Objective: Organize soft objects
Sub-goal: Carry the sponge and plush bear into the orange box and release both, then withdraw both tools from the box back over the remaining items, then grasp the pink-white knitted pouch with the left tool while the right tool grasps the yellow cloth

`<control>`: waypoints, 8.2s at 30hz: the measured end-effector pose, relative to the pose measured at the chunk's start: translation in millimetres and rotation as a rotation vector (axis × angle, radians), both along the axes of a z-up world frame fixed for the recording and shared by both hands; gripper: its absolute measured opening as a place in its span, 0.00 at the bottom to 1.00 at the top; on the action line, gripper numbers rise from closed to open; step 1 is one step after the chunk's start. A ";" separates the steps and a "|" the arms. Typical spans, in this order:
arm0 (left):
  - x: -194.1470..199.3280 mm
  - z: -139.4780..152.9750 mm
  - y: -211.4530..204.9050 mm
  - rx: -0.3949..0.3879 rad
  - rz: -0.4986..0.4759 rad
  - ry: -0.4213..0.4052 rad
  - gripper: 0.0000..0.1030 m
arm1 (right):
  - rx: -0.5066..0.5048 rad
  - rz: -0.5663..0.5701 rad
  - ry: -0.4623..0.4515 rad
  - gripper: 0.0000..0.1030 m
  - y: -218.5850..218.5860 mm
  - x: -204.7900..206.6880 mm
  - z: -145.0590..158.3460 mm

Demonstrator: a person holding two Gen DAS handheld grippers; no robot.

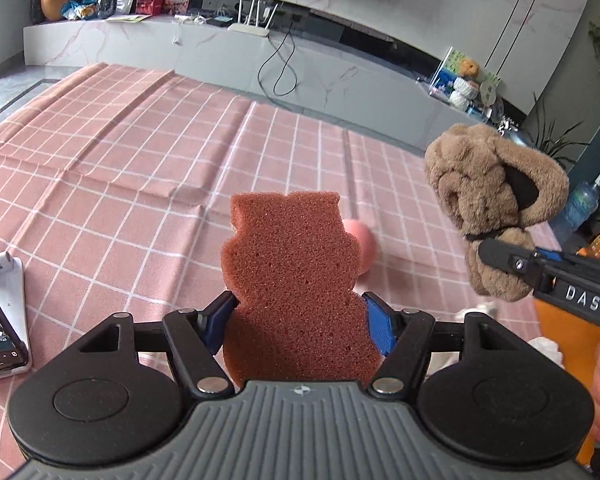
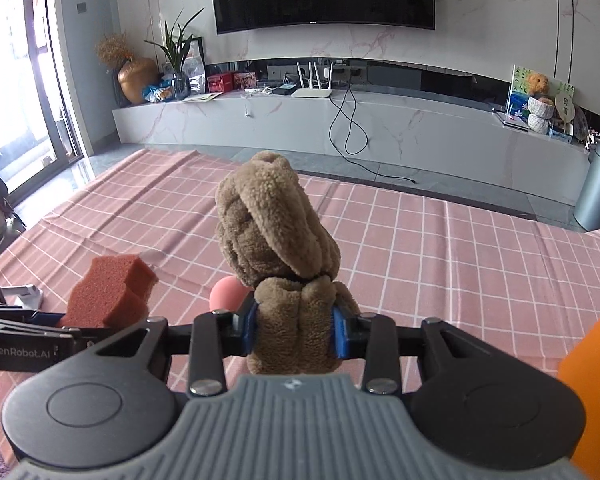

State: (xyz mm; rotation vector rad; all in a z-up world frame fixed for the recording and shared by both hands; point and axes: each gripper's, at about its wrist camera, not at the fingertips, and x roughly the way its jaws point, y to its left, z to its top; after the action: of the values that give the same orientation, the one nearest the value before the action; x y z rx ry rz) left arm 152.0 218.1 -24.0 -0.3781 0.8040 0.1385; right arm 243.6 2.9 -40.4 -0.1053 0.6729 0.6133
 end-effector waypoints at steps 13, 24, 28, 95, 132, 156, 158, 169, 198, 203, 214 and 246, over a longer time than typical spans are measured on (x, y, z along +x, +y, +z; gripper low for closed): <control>-16.6 51.4 -74.5 -0.044 -0.124 -0.107 0.76 | 0.069 -0.062 0.015 0.35 -95.4 -41.2 48.1; 0.4 81.1 -179.4 -0.098 -0.345 -0.165 0.76 | 0.030 -0.185 -0.036 0.35 -207.9 -68.3 76.2; 14.1 85.7 -222.9 -0.142 -0.439 -0.162 0.76 | 0.010 -0.246 -0.048 0.35 -251.6 -76.1 76.8; 117.8 46.1 -331.3 0.010 -0.626 0.019 0.82 | -0.362 -0.262 0.126 0.54 -317.6 35.0 -39.8; 71.5 25.2 -271.2 -0.101 -0.579 -0.011 0.42 | -0.202 -0.305 0.158 0.06 -277.6 4.5 -9.6; -79.8 27.4 -183.7 0.127 -0.332 -0.390 0.59 | -0.029 -0.341 -0.177 0.48 -184.4 -163.1 12.1; -84.8 23.4 -175.0 0.098 -0.319 -0.367 0.59 | -0.028 -0.339 -0.166 0.48 -179.1 -168.1 6.3; -119.4 -9.8 -152.0 0.112 -0.354 -0.273 0.59 | -0.099 -0.312 -0.153 0.48 -155.1 -189.3 -32.8; -119.5 -58.2 -134.9 0.177 -0.235 -0.090 0.60 | -0.103 -0.107 -0.039 0.48 -108.3 -176.3 -77.5; -113.9 -58.0 -127.0 0.216 -0.194 -0.089 0.61 | -0.111 -0.076 -0.017 0.48 -97.2 -170.9 -84.7; -102.6 -60.8 -122.1 0.257 -0.182 -0.097 0.66 | -0.136 -0.045 -0.006 0.21 -77.0 -162.8 -98.5; 0.5 -43.9 -151.9 0.117 -0.297 -0.126 0.55 | -0.065 -0.285 -0.115 0.01 -126.9 -84.9 -54.1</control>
State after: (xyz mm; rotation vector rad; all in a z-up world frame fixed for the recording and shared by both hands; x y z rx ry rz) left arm 152.4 66.2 -67.8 -0.1524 0.7152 -0.1143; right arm 158.7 -124.0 -94.5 -0.1023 0.5831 0.3092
